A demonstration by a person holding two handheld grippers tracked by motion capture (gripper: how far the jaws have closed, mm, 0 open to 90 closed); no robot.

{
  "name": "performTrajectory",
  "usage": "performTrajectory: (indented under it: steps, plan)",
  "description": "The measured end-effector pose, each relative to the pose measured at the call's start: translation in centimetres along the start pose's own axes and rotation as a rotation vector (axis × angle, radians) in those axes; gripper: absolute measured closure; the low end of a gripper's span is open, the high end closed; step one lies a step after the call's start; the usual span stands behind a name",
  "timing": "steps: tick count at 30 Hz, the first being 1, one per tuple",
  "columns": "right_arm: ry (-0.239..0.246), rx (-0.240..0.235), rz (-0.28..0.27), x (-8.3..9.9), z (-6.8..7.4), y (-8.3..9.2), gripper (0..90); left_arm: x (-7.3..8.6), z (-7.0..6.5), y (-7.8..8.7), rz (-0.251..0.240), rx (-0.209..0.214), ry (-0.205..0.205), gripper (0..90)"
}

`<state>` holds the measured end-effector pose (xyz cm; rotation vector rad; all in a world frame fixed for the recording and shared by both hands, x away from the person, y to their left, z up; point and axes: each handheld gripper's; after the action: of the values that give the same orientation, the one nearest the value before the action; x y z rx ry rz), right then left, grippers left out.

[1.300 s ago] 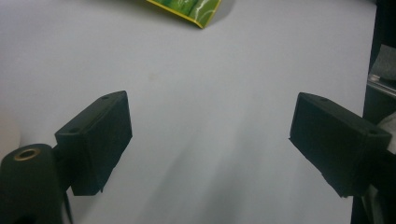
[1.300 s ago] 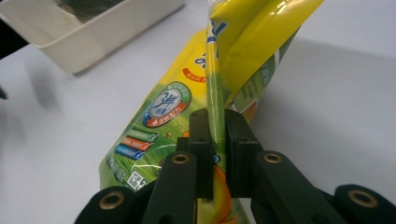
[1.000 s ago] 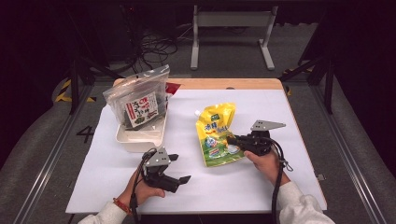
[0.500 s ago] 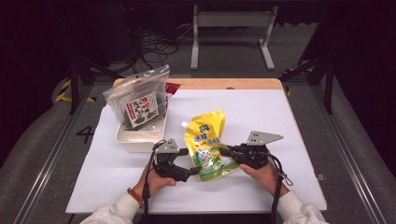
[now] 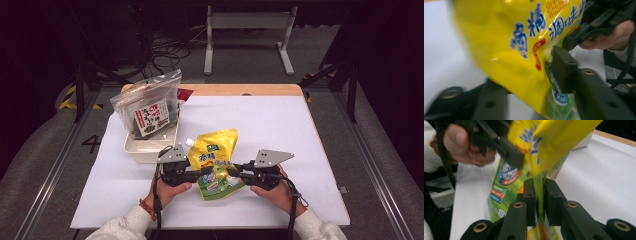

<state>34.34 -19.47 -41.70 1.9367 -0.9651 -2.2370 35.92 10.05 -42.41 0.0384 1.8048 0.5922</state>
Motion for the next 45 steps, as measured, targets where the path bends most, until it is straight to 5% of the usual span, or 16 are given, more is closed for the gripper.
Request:
performTrajectory:
  steps: [4, 13, 21, 22, 27, 35, 42, 45]
  plan:
    - [0.022, 0.032, 0.037, -0.2, 0.4, -0.4, 77.6, -0.4, -0.5, 0.4, 0.001, 0.010, -0.050, 82.1]
    - [0.043, 0.061, 0.030, -0.4, 1.0, -0.5, 77.9, -0.7, -1.2, 0.1, 0.013, -0.021, -0.100, 75.6]
    - [0.063, 0.077, 0.026, -0.8, 1.6, -0.7, 74.4, -1.1, -1.1, 0.8, 0.004, -0.009, -0.108, 83.3]
    - [0.057, 0.073, 0.025, -0.9, 1.7, -0.6, 65.7, -1.2, -1.2, 0.9, 0.005, -0.014, -0.116, 83.7]
    - [0.041, 0.075, 0.040, -1.0, 1.9, 0.0, 52.0, -0.9, -0.8, 1.4, 0.001, -0.004, -0.115, 83.9]
    - [0.028, 0.106, 0.132, 0.8, 2.1, 2.1, 37.4, -0.8, -0.1, 2.6, -0.023, -0.022, -0.104, 83.9]
    - [0.059, 0.238, 0.209, 2.7, 1.9, 4.6, 26.0, -1.0, 0.0, 3.7, -0.039, -0.038, -0.112, 83.9]
    - [0.047, 0.256, 0.214, 3.3, 1.8, 5.4, 24.2, -1.0, 0.0, 4.0, -0.043, -0.046, -0.110, 83.9]
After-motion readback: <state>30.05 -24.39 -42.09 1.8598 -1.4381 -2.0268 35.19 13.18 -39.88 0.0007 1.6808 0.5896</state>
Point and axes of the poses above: each handheld gripper's, and its own axes: y roughly backward along the jaws, x roughly out of its underside, z roughly to its left, and after that the axes turned 3 degrees about z, right-handed
